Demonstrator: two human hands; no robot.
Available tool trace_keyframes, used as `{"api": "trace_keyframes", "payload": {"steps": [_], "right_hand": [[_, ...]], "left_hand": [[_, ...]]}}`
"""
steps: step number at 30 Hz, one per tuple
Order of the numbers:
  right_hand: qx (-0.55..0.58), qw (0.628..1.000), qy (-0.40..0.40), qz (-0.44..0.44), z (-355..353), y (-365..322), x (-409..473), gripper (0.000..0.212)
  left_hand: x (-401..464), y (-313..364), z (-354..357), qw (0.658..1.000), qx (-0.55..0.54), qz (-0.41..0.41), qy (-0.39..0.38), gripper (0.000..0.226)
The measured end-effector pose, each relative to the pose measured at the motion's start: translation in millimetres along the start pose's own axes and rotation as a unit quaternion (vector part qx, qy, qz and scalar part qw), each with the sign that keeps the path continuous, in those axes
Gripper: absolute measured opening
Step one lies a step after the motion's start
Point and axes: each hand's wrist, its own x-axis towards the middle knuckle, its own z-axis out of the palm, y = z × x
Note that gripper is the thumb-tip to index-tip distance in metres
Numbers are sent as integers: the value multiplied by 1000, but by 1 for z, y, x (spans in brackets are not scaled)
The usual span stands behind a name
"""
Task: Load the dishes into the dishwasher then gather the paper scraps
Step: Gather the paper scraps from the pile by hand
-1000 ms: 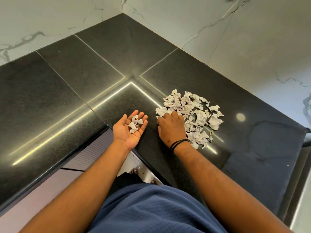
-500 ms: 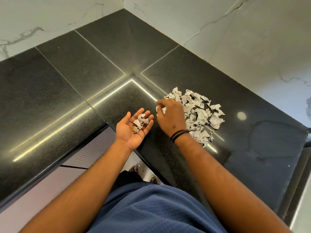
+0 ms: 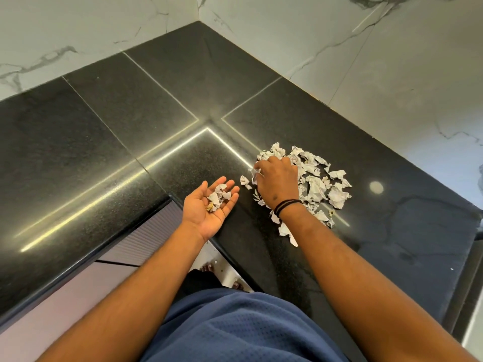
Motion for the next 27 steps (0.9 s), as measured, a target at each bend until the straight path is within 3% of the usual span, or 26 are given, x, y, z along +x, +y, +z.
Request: {"api": "trace_keyframes", "payload": {"steps": [3, 5, 8, 10, 12, 14, 17, 19, 22, 27], "right_hand": [[134, 990, 43, 9, -11, -16, -10, 11], [207, 978, 29, -16, -9, -29, -19, 8], [243, 968, -38, -49, -3, -47, -31, 22], [258, 966, -20, -26, -1, -46, -30, 27], [227, 974, 6, 5, 1, -34, -23, 30], [140, 990, -22, 5, 3, -19, -13, 35], [0, 994, -101, -43, 8, -12, -7, 40], [-36, 990, -109, -85, 15, -14, -9, 31], [-24, 991, -58, -117, 25, -14, -12, 8], [123, 991, 22, -44, 26, -9, -15, 7]], "left_hand": [[-1, -1, 6, 1000, 29, -4, -4, 47], [-3, -2, 10, 999, 41, -9, -14, 48], [-3, -2, 13, 999, 30, -17, -32, 48], [-3, 1, 12, 999, 11, -15, -38, 47], [-2, 4, 11, 999, -4, -9, -34, 43], [-2, 7, 9, 999, -14, -3, -33, 41], [-3, 10, 6, 999, -21, 9, -27, 40], [-2, 9, 4, 999, -23, 14, -18, 40], [-4, 6, 4, 1000, -17, 16, -10, 40], [-6, 5, 4, 1000, -16, 20, 0, 40]]}}
